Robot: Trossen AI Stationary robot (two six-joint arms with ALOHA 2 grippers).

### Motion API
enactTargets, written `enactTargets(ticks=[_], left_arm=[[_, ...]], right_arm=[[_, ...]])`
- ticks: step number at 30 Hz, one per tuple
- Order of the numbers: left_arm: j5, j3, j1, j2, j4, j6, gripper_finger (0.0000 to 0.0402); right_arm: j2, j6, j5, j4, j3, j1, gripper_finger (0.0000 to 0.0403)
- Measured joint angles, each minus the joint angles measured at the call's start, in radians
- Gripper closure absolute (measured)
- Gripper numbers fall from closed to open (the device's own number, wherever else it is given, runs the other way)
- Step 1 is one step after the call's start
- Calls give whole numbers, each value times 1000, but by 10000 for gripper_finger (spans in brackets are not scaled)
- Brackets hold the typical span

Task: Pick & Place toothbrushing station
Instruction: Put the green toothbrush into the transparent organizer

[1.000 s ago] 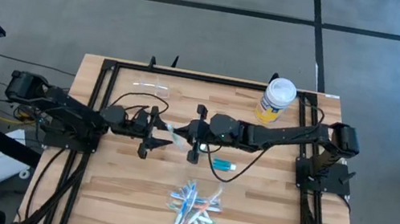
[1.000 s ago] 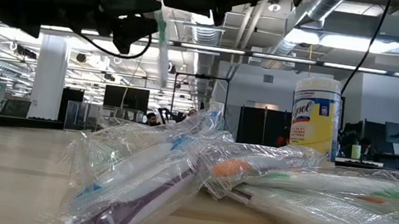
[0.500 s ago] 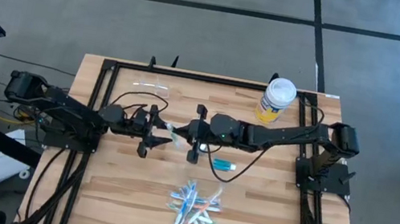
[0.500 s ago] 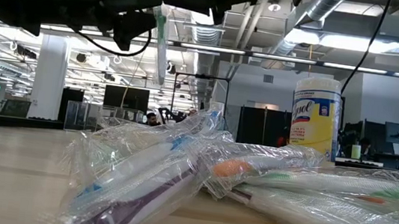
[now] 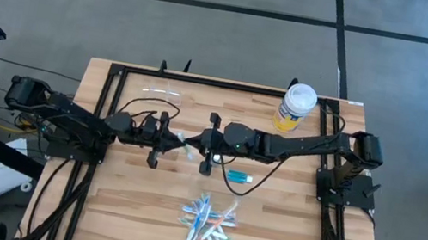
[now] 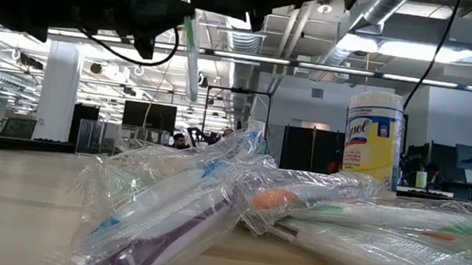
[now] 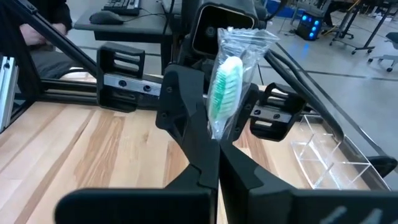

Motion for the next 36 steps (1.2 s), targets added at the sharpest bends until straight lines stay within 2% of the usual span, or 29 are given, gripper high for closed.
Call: enactTargets(ticks=[9,18,24,32,36], left_arm=[[-27,0,0,0,-1,-1,392],[-59,0,0,0,-21,1,392],[-89,0,34,-25,-84,3,392],[-202,-1,113,-197,-341,29,392],[-219,-1,160,-311,-455,29,392]], right_arm=[[0,-19,0,-2,0,0,397],[-14,-28,1,-53,0,-27,327],[-48,-15,2,-148,1,-47,317],[-70,31,1,-214,-19,-47,332],[-70,36,1,-239,-20,-46,337]])
